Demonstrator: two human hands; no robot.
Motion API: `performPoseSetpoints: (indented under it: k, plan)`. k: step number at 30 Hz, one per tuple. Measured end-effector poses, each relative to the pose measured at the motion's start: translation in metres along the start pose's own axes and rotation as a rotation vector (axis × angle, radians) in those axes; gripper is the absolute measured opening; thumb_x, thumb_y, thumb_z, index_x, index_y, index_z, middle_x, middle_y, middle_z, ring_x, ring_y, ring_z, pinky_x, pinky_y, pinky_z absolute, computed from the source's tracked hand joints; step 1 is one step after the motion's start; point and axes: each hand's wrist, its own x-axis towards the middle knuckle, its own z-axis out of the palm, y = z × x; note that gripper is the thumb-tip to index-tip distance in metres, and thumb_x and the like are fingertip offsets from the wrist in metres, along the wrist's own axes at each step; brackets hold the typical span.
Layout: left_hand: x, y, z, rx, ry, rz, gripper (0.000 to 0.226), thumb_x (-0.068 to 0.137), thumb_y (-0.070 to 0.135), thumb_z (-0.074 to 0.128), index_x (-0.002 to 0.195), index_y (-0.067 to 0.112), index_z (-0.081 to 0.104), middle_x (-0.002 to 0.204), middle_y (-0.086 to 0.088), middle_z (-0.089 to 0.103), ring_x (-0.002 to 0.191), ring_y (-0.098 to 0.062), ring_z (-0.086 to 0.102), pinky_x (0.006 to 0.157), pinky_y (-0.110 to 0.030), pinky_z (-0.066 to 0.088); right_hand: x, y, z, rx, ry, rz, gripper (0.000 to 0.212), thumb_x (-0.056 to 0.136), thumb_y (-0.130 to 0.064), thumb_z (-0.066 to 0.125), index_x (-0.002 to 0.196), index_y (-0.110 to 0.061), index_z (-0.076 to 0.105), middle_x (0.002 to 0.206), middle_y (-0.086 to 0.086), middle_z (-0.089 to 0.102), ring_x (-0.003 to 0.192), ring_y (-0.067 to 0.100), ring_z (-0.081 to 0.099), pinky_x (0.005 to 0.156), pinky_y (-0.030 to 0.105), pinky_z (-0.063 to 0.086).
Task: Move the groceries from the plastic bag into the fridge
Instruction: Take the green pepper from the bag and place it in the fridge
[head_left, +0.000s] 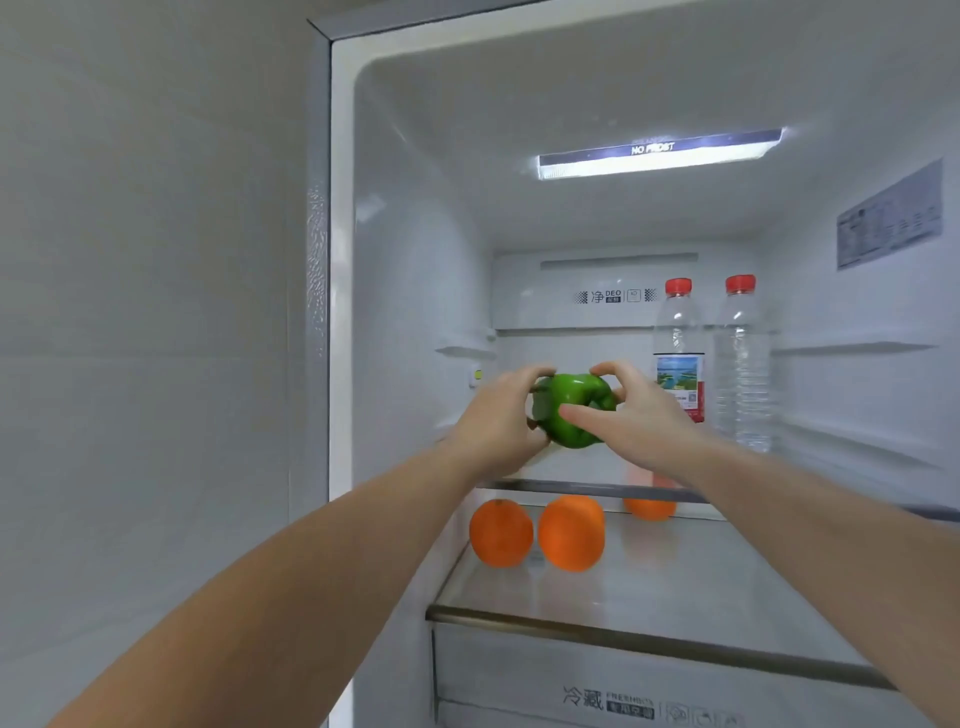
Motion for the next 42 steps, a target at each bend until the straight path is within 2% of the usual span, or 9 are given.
performPoseSetpoints:
  k: [3,6,12,16,18,25,30,35,42]
  plan:
    - [0.011,-0.004,0.003,-0.080,-0.019,-0.076,0.052,0.085,0.014,0.064,0.135,0.023,0.049,0.128,-0.001,0.058,0.093,-0.015,0.065,0.090,-0.030,0.051,0.012,0.011,0.007,-0.066,0.025,-0.019,0.063,0.083,-0.046,0.069,0.135,-0.026,0.040,0.106,-0.004,0.050,0.094,0.015,0.053,0.059,0.019,0.038]
    - [0.018,-0.007,0.009,-0.114,-0.060,-0.158,0.044,0.091,0.023,0.059,0.134,0.017,0.053,0.129,-0.003,0.059,0.112,-0.017,0.058,0.096,-0.028,0.046,0.020,0.017,0.008,-0.181,-0.009,-0.047,0.054,0.086,-0.048,0.064,0.131,-0.025,0.045,0.107,-0.003,0.056,0.084,0.011,0.056,0.056,0.019,0.039]
    - [0.027,-0.012,0.019,-0.185,-0.080,-0.204,0.038,0.087,0.026,0.061,0.125,0.021,0.060,0.119,-0.001,0.066,0.098,-0.022,0.065,0.089,-0.041,0.055,0.033,0.021,0.002,-0.196,-0.095,0.017,0.044,0.089,-0.042,0.061,0.127,-0.024,0.051,0.111,0.003,0.064,0.080,0.013,0.063,0.060,0.028,0.057]
    - [0.028,-0.017,0.022,-0.179,-0.105,-0.198,0.045,0.082,0.034,0.062,0.127,0.029,0.057,0.121,0.004,0.065,0.101,-0.018,0.064,0.091,-0.043,0.054,0.036,0.027,0.001,-0.135,-0.171,0.064,0.055,0.084,-0.031,0.070,0.134,-0.027,0.045,0.115,0.001,0.062,0.089,0.014,0.065,0.070,0.032,0.060]
    - [0.027,-0.018,0.022,-0.163,-0.134,-0.186,0.056,0.078,0.037,0.065,0.132,0.030,0.053,0.125,0.004,0.062,0.103,-0.018,0.063,0.092,-0.042,0.053,0.036,0.031,0.002,-0.148,-0.182,0.046,0.060,0.082,-0.024,0.071,0.135,-0.028,0.043,0.115,-0.002,0.061,0.084,0.010,0.064,0.062,0.025,0.056]
    - [0.032,-0.016,0.025,-0.091,-0.090,-0.183,0.056,0.086,0.016,0.062,0.140,0.022,0.048,0.132,-0.005,0.059,0.115,-0.021,0.057,0.092,-0.032,0.051,0.044,0.033,0.012,-0.209,-0.155,0.012,0.061,0.084,-0.021,0.070,0.137,-0.027,0.041,0.122,0.003,0.059,0.077,0.006,0.058,0.057,0.017,0.044]
    - [0.035,-0.017,0.027,-0.045,-0.098,-0.170,0.056,0.087,0.014,0.059,0.140,0.024,0.046,0.129,-0.004,0.060,0.110,-0.020,0.058,0.076,-0.024,0.044,0.048,0.038,0.011,-0.239,-0.117,0.021,0.057,0.085,-0.022,0.068,0.136,-0.026,0.042,0.106,-0.002,0.058,0.080,0.008,0.060,0.057,0.019,0.046]
    - [0.034,-0.015,0.032,-0.027,-0.115,-0.139,0.058,0.089,0.015,0.060,0.143,0.023,0.043,0.133,-0.003,0.058,0.117,-0.018,0.056,0.078,-0.021,0.038,0.049,0.045,0.007,-0.225,-0.084,0.040,0.050,0.087,-0.018,0.064,0.134,-0.023,0.045,0.096,-0.002,0.062,0.076,0.008,0.061,0.055,0.019,0.045]
    - [0.035,-0.013,0.036,-0.026,-0.115,-0.126,0.059,0.088,0.015,0.062,0.143,0.020,0.041,0.134,-0.006,0.056,0.113,-0.021,0.057,0.084,-0.027,0.048,0.052,0.048,0.007,-0.215,-0.074,0.053,0.052,0.086,-0.016,0.064,0.135,-0.021,0.045,0.099,0.001,0.065,0.076,0.013,0.064,0.059,0.023,0.050]
